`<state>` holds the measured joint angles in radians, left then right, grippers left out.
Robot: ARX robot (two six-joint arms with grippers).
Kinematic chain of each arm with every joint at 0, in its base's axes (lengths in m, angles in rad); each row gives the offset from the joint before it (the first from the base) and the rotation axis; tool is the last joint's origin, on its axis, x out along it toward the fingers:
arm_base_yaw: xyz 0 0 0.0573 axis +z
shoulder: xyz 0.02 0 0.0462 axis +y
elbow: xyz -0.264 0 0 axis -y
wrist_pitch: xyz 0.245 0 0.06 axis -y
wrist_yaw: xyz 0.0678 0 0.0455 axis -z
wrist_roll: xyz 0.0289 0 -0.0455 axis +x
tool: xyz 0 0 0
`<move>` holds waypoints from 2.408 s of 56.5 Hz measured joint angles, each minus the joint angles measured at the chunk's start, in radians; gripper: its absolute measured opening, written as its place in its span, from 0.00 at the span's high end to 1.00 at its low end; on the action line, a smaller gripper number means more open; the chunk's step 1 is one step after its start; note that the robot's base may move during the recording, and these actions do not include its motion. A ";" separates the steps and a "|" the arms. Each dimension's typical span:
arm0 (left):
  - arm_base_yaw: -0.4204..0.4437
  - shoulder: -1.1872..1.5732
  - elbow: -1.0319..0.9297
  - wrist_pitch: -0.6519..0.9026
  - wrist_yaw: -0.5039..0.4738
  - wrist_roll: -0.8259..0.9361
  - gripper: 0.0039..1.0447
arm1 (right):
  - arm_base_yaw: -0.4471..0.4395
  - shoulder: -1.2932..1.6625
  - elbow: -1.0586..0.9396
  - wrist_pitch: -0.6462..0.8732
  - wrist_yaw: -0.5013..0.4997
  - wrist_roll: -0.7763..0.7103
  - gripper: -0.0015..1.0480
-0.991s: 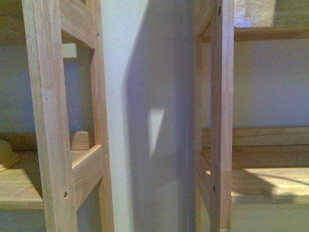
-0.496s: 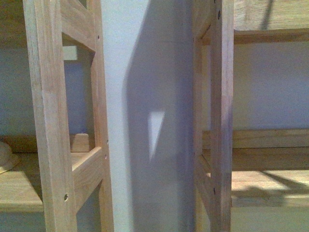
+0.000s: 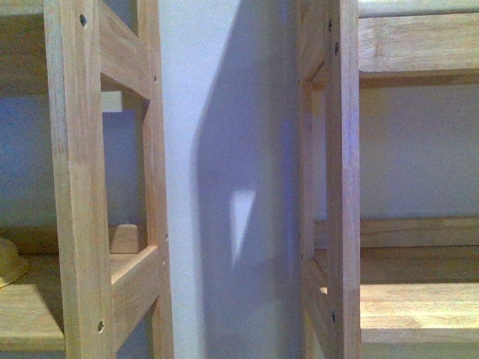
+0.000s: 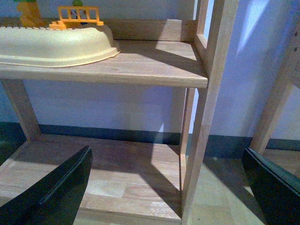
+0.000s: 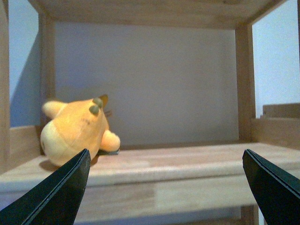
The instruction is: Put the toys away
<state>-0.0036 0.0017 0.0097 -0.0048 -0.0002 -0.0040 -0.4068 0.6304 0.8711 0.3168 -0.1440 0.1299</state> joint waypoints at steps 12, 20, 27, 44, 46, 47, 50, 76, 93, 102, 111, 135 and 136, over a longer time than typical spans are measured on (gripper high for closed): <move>0.000 0.000 0.000 0.000 0.000 0.000 0.06 | 0.077 -0.169 -0.246 -0.040 0.014 0.059 0.06; 0.000 0.000 0.000 0.000 0.000 0.000 0.06 | 0.253 -0.293 -0.417 -0.090 0.159 0.061 0.06; 0.000 0.000 0.000 0.000 0.000 0.000 0.06 | 0.415 -0.380 -0.569 -0.111 0.311 0.050 0.06; 0.000 0.000 0.000 0.000 0.000 0.000 0.06 | 0.484 -0.402 -0.636 -0.114 0.332 0.026 0.07; 0.000 0.000 0.000 0.000 0.000 0.000 0.06 | 0.449 -0.408 -0.605 -0.229 0.238 -0.021 0.14; 0.000 0.000 0.000 0.000 0.000 0.000 0.06 | 0.426 -0.415 -0.595 -0.308 0.186 -0.047 0.19; 0.000 0.000 0.000 0.000 0.000 0.000 0.06 | 0.416 -0.433 -0.613 -0.374 0.150 -0.083 0.31; 0.000 0.000 0.000 0.000 0.000 0.000 0.06 | 0.411 -0.523 -0.748 -0.341 0.146 -0.126 0.97; 0.000 0.000 0.000 0.000 0.000 0.000 0.06 | 0.410 -0.558 -0.793 -0.330 0.146 -0.126 0.97; 0.000 0.000 0.000 0.000 0.000 0.000 0.06 | 0.410 -0.572 -0.808 -0.326 0.146 -0.126 0.97; 0.000 0.000 0.000 0.000 0.000 0.000 0.06 | 0.410 -0.583 -0.825 -0.324 0.146 -0.126 0.97; 0.000 0.000 0.000 0.000 0.000 0.000 0.06 | 0.409 -0.623 -0.856 -0.320 0.144 -0.127 0.84; 0.000 0.000 0.000 0.000 0.000 0.000 0.06 | 0.409 -0.623 -0.856 -0.320 0.144 -0.127 0.82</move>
<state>-0.0036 0.0017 0.0097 -0.0048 -0.0002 -0.0040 0.0025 0.0074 0.0147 -0.0036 -0.0002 0.0029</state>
